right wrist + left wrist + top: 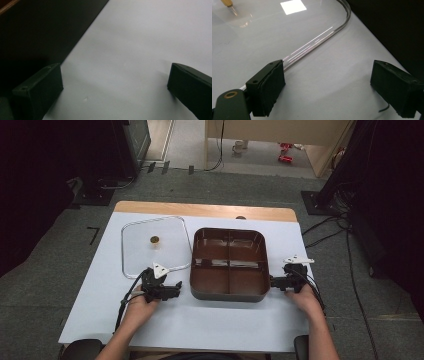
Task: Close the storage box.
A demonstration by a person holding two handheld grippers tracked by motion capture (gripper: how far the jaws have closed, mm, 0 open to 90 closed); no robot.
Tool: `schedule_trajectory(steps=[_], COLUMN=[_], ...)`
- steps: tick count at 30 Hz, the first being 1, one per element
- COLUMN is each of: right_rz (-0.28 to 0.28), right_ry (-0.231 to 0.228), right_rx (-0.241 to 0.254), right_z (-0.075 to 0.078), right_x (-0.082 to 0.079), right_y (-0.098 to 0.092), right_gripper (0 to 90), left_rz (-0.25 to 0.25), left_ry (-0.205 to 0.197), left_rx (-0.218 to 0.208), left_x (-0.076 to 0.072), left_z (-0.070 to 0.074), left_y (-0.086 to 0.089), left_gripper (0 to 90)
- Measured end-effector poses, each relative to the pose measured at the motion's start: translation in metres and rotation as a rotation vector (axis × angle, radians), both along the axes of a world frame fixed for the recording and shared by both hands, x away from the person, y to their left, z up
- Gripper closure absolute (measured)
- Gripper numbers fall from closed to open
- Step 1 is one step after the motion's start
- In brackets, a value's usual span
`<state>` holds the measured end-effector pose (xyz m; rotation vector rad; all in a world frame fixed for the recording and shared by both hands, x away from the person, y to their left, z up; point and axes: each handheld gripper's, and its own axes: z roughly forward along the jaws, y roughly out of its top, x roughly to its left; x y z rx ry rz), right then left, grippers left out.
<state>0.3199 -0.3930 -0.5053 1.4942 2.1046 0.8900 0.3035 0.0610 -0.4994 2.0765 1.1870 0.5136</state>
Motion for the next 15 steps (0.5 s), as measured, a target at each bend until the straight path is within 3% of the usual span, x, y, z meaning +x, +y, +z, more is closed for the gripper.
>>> schedule_trajectory(steps=[8,15], right_rz=[-0.001,-0.002], right_ry=[0.0,0.002], right_rx=[0.003,0.033], right_z=[0.0,0.0005], right_x=[-0.0001,-0.0002], right_y=[-0.0001,-0.0029], right_gripper=[0.0,0.0], left_rz=[0.0,-0.001], left_ry=[0.001,-0.001], left_rx=[0.0,0.002], left_x=[0.0,-0.0002], left_z=[0.0,0.0], left_y=[0.0003,0.0001], left_gripper=[12.0,12.0])
